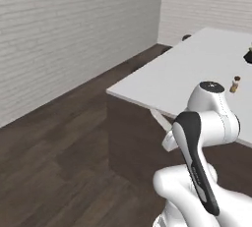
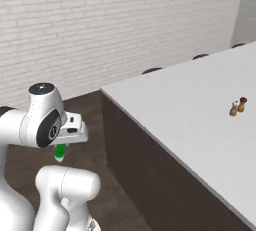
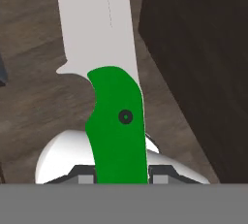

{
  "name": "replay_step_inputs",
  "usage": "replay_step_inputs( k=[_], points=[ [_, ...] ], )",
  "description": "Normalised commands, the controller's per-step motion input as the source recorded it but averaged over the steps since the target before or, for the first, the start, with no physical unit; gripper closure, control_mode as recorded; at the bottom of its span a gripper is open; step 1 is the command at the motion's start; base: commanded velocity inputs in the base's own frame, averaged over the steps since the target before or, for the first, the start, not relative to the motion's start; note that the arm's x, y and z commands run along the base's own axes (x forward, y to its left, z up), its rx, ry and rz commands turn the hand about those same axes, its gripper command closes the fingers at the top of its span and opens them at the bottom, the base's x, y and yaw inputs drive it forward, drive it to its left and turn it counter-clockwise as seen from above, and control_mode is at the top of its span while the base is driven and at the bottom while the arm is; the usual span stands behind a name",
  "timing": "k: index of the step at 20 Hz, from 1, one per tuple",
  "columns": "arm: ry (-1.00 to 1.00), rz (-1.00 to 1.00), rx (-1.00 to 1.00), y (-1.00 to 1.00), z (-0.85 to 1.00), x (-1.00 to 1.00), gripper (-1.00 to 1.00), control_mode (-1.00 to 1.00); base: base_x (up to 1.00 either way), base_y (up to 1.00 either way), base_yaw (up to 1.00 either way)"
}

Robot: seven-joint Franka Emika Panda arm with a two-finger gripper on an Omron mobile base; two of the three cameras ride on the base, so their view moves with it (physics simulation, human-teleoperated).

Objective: Pick up the knife from the drawer and place it on the cutting board. Then place the meat from the plate to the cutting board.

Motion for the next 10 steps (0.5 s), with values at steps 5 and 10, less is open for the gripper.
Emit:
replay_step_inputs(
  k=[5, 10],
  points=[
    [0.0, 0.0, 0.0, 0.0, 0.0, 0.0, 1.0, 1.0, 0.0, -0.08, -0.41],
    [0.0, 0.0, 0.0, 0.0, 0.0, 0.0, 1.0, 1.0, 0.0, -0.31, -0.22]
  ],
)
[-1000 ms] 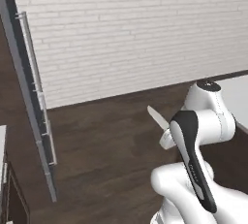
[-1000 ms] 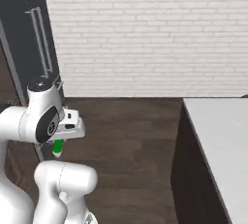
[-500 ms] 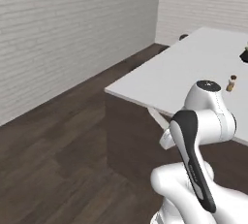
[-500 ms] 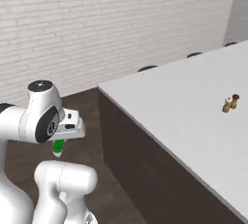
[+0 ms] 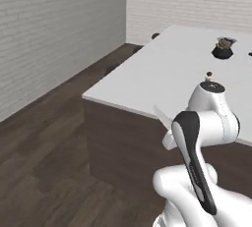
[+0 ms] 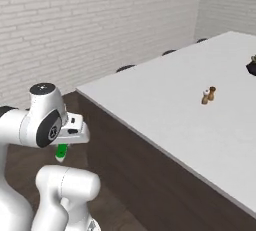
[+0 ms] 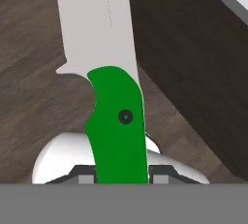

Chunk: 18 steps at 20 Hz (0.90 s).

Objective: Pick up the knife from the drawer and place it on the cutting board. Then place the meat from the plate to the cutting board.

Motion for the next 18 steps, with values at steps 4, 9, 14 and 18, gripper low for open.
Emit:
replay_step_inputs(
  k=[4, 9, 14, 18],
  points=[
    [0.0, 0.0, 0.0, 0.0, 0.0, 0.0, 1.0, 1.0, -0.12, -0.89, -0.53],
    [0.0, 0.0, 0.0, 0.0, 0.0, 0.0, 1.0, 1.0, 0.0, -0.54, -0.68],
    [0.0, 0.0, 0.0, 0.0, 0.0, 0.0, 1.0, 1.0, 0.0, -0.21, -0.5],
    [0.0, 0.0, 0.0, 0.0, 0.0, 0.0, 1.0, 1.0, 0.0, -0.43, -0.5]
  ],
)
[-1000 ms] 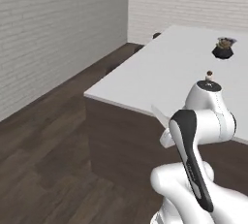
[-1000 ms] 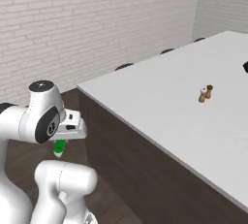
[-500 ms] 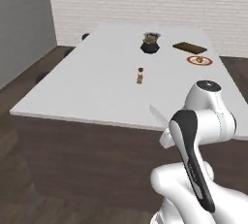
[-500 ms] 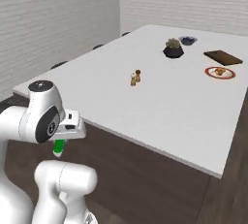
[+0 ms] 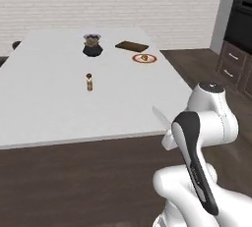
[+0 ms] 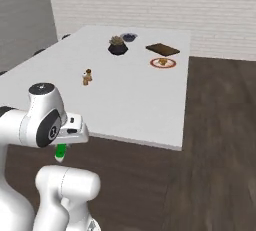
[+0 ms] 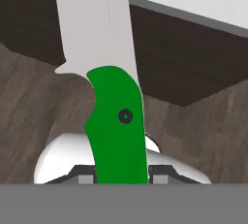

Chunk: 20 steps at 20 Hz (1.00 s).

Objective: Pick up the knife from the drawer and place it on the cutting board. Then place the meat from the plate to the cutting board.

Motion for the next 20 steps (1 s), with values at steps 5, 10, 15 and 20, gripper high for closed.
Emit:
replay_step_inputs(
  k=[5, 10, 15, 20],
  points=[
    [0.0, 0.0, 0.0, 0.0, 0.0, 0.0, 1.0, 1.0, 0.17, -0.79, -0.59],
    [0.0, 0.0, 0.0, 0.0, 0.0, 0.0, 1.0, 1.0, 0.75, -0.9, -0.31],
    [0.0, 0.0, 0.0, 0.0, 0.0, 0.0, 1.0, 1.0, 0.56, -1.0, -0.01],
    [0.0, 0.0, 0.0, 0.0, 0.0, 0.0, 1.0, 1.0, 0.34, -1.0, 0.0]
  ],
)
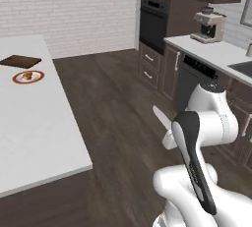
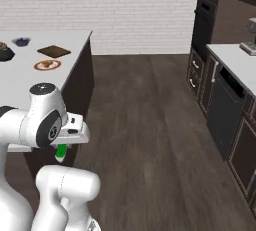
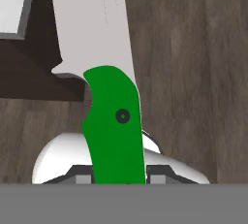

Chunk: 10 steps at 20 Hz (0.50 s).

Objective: Pick up the knife from the drawer and place it on the cutting board. Then place the meat from the plate to the cutting board.

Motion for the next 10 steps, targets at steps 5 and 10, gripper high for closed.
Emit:
replay_step_inputs(
  k=[5, 10],
  points=[
    [0.0, 0.0, 0.0, 0.0, 0.0, 0.0, 1.0, 1.0, 0.92, -0.64, 0.04],
    [0.0, 0.0, 0.0, 0.0, 0.0, 0.0, 1.0, 1.0, 1.0, -0.16, 0.12]
  ],
)
